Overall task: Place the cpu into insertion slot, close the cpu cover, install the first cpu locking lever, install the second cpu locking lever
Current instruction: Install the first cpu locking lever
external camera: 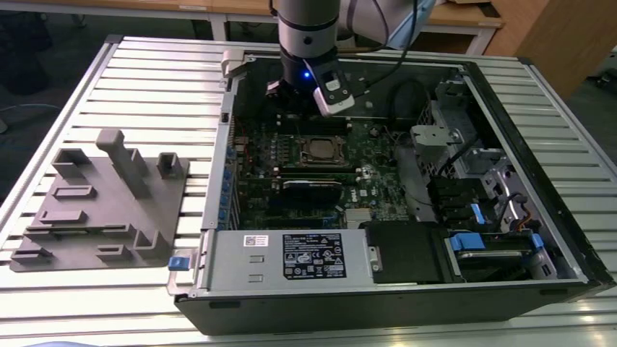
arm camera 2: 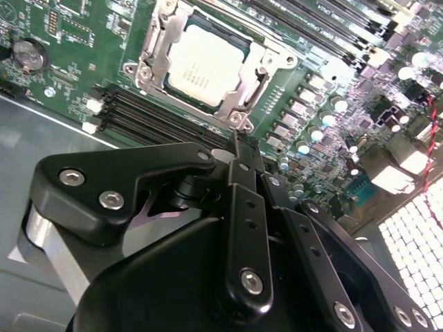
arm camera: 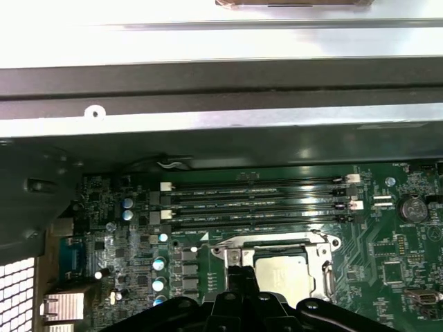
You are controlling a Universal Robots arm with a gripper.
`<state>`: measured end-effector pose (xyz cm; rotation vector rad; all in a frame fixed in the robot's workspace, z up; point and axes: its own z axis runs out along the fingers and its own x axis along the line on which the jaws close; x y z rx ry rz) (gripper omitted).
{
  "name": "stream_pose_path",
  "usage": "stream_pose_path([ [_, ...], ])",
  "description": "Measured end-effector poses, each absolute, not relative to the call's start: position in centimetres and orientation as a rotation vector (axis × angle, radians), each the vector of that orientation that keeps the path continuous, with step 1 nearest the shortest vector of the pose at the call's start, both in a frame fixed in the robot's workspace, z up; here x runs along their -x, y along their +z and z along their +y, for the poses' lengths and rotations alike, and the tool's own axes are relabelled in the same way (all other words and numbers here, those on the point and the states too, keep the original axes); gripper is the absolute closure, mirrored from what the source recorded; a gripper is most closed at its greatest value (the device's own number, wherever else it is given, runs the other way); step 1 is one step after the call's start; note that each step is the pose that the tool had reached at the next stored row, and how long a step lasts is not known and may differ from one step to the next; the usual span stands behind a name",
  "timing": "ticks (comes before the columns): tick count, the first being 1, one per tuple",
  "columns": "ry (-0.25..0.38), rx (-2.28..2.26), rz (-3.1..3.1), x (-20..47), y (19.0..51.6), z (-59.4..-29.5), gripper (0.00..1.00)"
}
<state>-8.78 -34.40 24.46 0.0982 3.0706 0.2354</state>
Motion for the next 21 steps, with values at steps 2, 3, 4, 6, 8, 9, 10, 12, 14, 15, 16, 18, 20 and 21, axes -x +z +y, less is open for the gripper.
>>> stream_pose_path([
  [2,0.236,-0.098,3.071,9.1,24.4,-34.4,0.89],
  [3,0.236,-0.098,3.071,9.3,24.4,-34.4,0.89],
  [4,0.236,-0.098,3.071,9.4,24.4,-34.4,0.89],
  [6,0.235,-0.098,3.071,9.8,24.4,-34.4,0.89],
  [8,0.236,-0.098,3.07,9.9,24.4,-34.4,0.89],
  [9,0.236,-0.098,3.071,10.0,24.4,-34.4,0.89],
  [10,0.235,-0.098,3.071,10.0,24.4,-34.4,0.89],
  [12,0.236,-0.098,3.071,10.0,24.4,-34.4,0.89],
  [14,0.235,-0.098,3.071,10.0,24.4,-34.4,0.89],
  [15,0.235,-0.098,3.071,10.0,24.5,-34.4,0.89],
  [16,0.235,-0.098,3.071,10.0,24.5,-34.4,0.89],
  [18,0.235,-0.098,3.071,10.0,24.7,-34.4,0.89],
  [20,0.236,-0.098,3.071,10.0,24.8,-34.4,0.89],
  [21,0.235,-0.098,3.071,10.0,24.8,-34.4,0.89],
])
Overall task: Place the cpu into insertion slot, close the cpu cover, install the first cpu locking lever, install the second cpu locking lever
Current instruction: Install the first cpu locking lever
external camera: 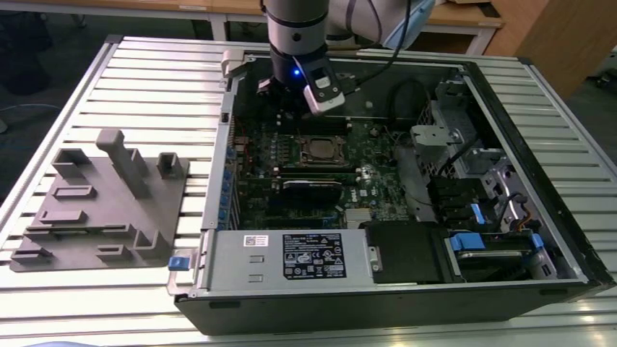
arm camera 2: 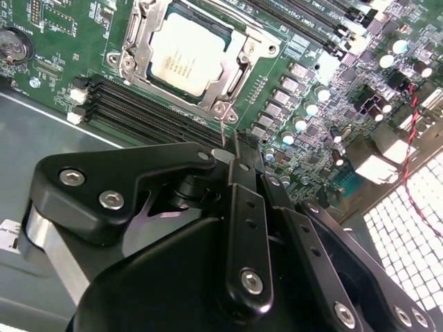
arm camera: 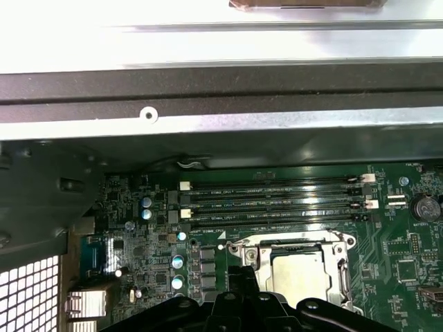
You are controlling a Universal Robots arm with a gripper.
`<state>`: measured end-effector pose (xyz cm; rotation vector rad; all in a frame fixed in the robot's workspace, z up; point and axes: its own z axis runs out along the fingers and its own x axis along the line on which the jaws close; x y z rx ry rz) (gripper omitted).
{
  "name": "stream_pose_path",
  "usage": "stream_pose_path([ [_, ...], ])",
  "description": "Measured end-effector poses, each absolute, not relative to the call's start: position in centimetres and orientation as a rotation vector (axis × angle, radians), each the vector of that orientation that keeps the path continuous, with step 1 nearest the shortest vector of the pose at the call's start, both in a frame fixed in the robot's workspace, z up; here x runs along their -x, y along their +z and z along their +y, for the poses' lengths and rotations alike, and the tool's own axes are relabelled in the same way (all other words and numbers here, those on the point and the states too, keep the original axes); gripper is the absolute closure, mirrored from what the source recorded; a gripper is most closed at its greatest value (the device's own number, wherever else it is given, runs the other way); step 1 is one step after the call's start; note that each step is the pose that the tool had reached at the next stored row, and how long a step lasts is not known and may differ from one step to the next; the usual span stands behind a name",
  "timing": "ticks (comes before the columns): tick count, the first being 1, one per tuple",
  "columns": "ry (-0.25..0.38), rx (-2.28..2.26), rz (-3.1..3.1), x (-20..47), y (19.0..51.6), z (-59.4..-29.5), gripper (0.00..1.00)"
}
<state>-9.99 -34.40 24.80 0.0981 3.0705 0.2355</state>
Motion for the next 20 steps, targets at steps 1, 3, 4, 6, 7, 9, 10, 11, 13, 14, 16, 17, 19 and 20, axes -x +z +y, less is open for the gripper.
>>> stream_pose_path([
  [1,0.235,-0.098,3.071,10.0,24.9,-34.4,0.89],
  [3,0.235,-0.098,3.071,10.0,25.0,-34.4,0.89],
  [4,0.235,-0.098,3.071,10.0,25.0,-34.4,0.89],
  [6,0.236,-0.098,3.07,10.0,25.1,-34.4,0.89],
  [7,0.236,-0.098,3.07,10.0,25.1,-34.4,0.89],
  [9,0.236,-0.098,3.07,10.0,25.1,-34.4,0.89],
  [10,0.235,-0.098,3.071,10.0,25.1,-34.4,0.89],
  [11,0.235,-0.098,3.07,10.0,25.1,-34.4,0.89],
  [13,0.235,-0.098,3.07,10.0,25.1,-34.4,0.89],
  [14,0.235,-0.098,3.071,10.1,25.1,-34.4,0.89],
  [16,0.235,-0.098,3.071,10.4,25.1,-34.4,0.89],
  [17,0.235,-0.098,3.07,10.6,25.1,-34.4,0.89],
  [19,0.235,-0.098,3.07,10.9,25.1,-34.4,0.89],
  [20,0.235,-0.098,3.07,11.1,25.1,-34.4,0.89],
])
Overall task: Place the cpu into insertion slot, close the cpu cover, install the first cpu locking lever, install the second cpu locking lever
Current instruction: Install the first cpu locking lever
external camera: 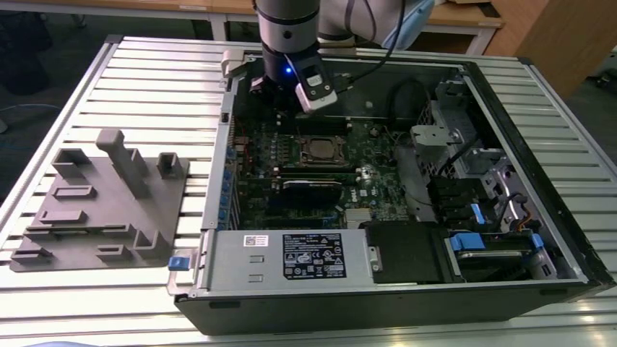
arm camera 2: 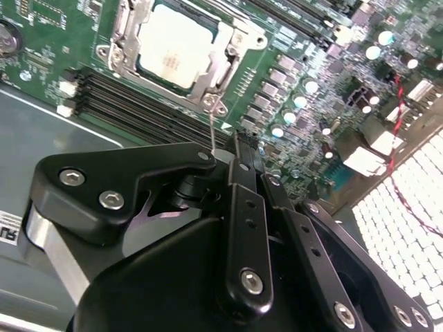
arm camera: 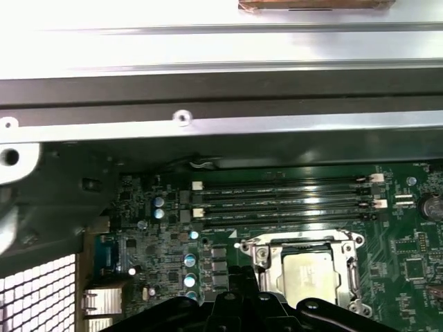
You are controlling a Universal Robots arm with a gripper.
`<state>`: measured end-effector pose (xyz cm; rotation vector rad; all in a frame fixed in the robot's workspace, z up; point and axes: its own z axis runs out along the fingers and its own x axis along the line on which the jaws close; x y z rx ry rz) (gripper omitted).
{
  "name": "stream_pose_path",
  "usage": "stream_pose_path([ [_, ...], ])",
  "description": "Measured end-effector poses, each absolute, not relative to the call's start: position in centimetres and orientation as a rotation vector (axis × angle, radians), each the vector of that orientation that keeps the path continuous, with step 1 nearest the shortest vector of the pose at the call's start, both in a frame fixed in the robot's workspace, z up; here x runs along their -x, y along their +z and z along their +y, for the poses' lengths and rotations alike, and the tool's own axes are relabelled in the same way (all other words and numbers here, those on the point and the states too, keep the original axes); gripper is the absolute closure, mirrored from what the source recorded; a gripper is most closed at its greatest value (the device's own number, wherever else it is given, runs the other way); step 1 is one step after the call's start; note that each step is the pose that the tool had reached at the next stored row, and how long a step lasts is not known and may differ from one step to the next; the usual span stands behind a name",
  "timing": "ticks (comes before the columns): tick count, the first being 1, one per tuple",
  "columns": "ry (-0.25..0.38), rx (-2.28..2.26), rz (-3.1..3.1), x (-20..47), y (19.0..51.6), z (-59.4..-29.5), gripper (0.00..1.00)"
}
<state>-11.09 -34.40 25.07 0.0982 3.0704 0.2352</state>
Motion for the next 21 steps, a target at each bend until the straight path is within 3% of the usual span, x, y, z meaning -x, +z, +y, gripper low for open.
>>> stream_pose_path([
  [7,0.24,-0.098,3.07,11.82,25.05,-34.41,0.89],
  [21,0.379,-0.103,3.059,12.05,25.05,-34.41,0.89],
])
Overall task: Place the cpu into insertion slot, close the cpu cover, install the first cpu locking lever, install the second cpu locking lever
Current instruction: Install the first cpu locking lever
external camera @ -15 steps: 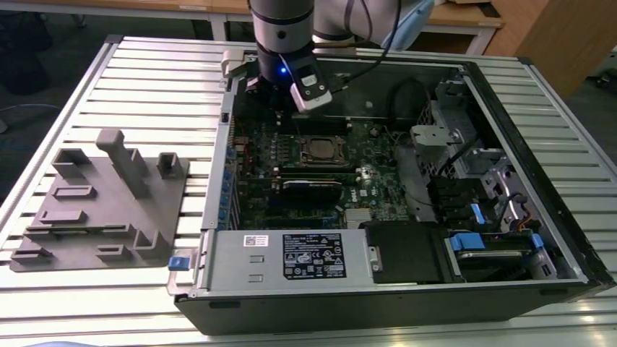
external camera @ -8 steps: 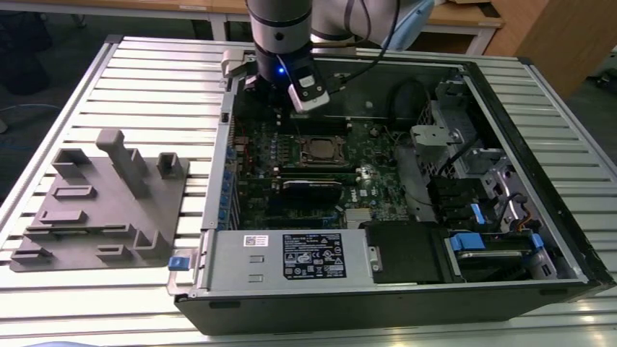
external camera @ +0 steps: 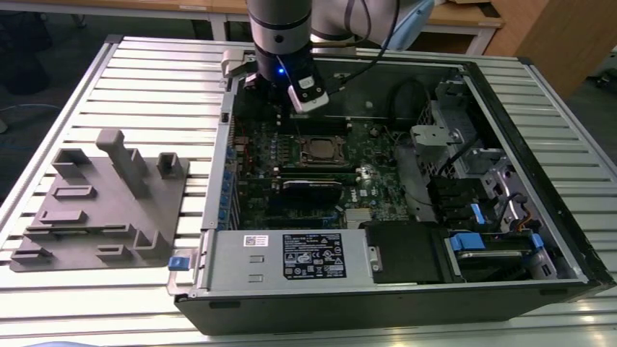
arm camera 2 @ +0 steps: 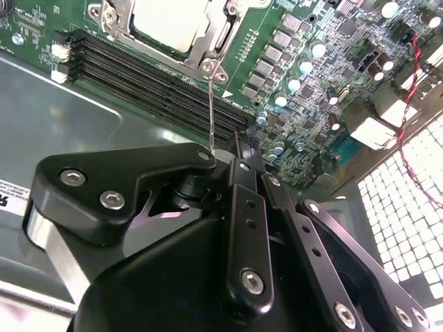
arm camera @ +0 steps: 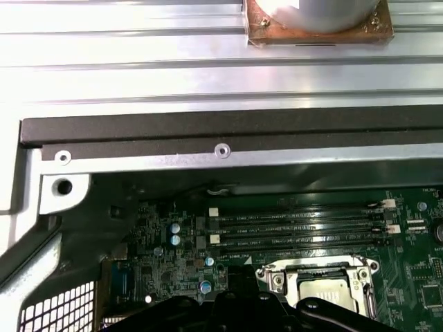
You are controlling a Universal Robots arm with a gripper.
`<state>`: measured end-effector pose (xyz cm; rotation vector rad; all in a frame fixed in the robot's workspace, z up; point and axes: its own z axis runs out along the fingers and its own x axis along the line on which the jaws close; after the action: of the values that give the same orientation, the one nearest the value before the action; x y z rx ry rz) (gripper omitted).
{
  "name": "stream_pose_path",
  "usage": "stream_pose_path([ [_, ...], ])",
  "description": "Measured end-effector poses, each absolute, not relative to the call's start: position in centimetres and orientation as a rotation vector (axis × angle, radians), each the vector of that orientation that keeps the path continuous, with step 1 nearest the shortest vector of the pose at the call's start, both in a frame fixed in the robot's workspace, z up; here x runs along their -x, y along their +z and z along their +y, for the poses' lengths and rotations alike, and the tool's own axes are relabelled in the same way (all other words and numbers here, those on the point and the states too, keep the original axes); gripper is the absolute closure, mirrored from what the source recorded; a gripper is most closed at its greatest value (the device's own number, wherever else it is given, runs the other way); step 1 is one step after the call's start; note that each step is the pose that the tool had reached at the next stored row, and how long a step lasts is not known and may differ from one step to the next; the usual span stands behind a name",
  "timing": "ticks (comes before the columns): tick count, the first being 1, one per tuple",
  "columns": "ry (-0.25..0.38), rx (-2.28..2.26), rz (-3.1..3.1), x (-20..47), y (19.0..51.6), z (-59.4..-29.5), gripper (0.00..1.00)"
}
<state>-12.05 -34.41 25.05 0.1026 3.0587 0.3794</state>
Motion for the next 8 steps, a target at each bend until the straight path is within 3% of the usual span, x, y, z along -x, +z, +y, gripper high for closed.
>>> stream_pose_path([
  [8,0.38,-0.102,3.059,11.68,25.05,-34.42,0.89],
])
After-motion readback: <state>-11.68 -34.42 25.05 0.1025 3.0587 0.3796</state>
